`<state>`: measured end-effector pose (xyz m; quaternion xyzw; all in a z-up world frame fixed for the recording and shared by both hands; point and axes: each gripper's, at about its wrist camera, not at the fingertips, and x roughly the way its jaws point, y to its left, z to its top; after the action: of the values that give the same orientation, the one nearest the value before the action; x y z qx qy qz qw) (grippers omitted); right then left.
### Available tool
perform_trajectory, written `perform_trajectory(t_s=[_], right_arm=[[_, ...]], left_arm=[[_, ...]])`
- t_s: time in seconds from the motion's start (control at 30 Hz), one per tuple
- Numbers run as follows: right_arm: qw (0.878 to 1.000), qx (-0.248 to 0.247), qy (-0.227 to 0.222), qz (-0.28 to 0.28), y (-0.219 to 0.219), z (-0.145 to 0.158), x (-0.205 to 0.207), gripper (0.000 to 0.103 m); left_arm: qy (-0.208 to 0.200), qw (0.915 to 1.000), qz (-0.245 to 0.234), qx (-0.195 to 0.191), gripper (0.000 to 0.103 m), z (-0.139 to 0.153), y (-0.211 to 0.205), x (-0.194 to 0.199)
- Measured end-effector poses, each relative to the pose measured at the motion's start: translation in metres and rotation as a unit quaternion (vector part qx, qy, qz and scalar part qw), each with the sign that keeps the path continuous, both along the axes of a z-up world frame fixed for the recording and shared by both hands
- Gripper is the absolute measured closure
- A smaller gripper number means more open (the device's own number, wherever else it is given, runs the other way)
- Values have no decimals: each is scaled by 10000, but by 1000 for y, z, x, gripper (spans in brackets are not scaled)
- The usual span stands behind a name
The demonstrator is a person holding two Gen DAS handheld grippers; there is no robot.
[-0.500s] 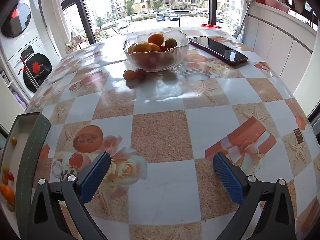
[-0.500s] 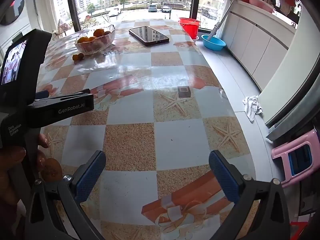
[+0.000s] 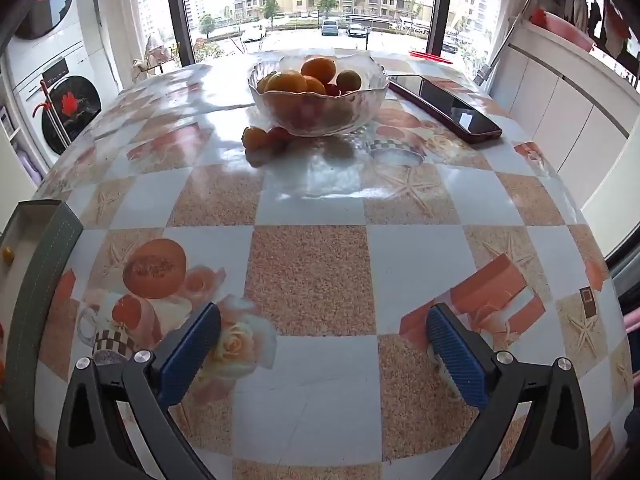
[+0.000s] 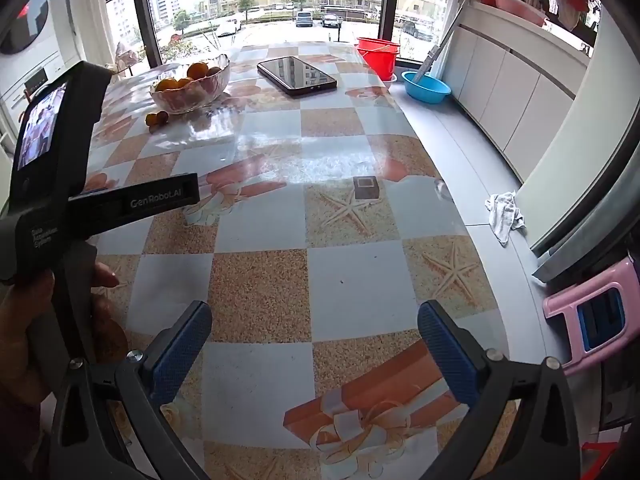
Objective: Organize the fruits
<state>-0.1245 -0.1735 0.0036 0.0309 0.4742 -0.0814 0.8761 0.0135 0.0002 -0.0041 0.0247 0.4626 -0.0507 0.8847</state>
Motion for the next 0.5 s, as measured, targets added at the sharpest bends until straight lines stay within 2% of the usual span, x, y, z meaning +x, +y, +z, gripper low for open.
perform_trajectory(t_s=[0.23, 0.5], right_arm=[[10000, -4, 39, 71, 5, 5, -7, 0], [9989, -452, 2, 146, 25, 0, -28, 0]], left_arm=[[1, 10000, 6, -19, 0, 1, 0, 1], [-3, 10000, 11, -33, 0, 1, 1, 1]])
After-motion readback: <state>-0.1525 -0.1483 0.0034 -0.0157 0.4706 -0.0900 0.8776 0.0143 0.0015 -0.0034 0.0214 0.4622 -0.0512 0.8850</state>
